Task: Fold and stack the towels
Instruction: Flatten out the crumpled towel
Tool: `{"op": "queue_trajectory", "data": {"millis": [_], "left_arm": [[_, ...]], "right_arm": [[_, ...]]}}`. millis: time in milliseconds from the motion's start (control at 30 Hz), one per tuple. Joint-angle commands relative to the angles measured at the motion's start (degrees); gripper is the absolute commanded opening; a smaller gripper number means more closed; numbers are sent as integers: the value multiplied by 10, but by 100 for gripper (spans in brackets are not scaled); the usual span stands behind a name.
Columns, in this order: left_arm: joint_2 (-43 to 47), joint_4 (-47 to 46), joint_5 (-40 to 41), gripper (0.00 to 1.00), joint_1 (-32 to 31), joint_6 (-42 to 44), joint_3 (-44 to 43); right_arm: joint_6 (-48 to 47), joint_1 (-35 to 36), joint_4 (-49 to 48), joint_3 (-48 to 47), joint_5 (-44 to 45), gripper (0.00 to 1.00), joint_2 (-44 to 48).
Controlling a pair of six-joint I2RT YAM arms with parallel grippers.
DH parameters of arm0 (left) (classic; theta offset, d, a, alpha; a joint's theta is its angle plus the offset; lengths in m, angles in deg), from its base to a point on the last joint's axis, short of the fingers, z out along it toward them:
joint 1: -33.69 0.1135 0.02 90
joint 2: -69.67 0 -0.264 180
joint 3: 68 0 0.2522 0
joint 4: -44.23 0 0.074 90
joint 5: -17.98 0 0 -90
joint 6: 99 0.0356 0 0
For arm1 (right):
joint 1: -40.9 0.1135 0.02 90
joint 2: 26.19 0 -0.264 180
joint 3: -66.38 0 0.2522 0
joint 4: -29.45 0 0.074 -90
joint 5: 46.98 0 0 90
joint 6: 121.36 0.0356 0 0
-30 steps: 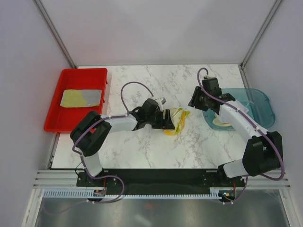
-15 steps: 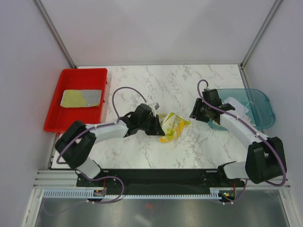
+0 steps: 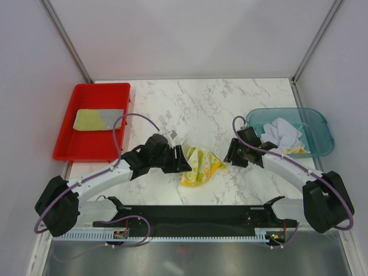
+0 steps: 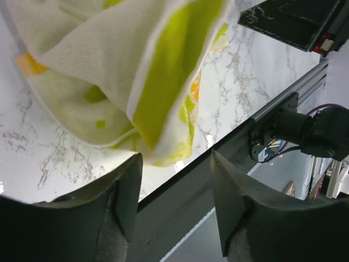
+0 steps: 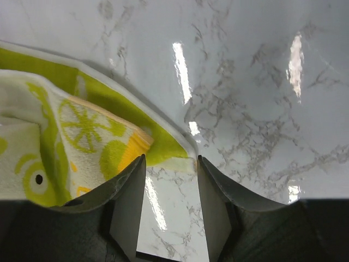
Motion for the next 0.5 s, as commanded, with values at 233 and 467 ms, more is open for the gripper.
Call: {"op": "queue_trajectory", "data": {"millis": [233,467], "left_arm": [[32,83,48,68,-5,6,25],[56,1,-5,67,-15,-11,85]], "right_arm": [[84,29,2,80,16,48,104],[92,36,-15,99,30,48,119]]}}
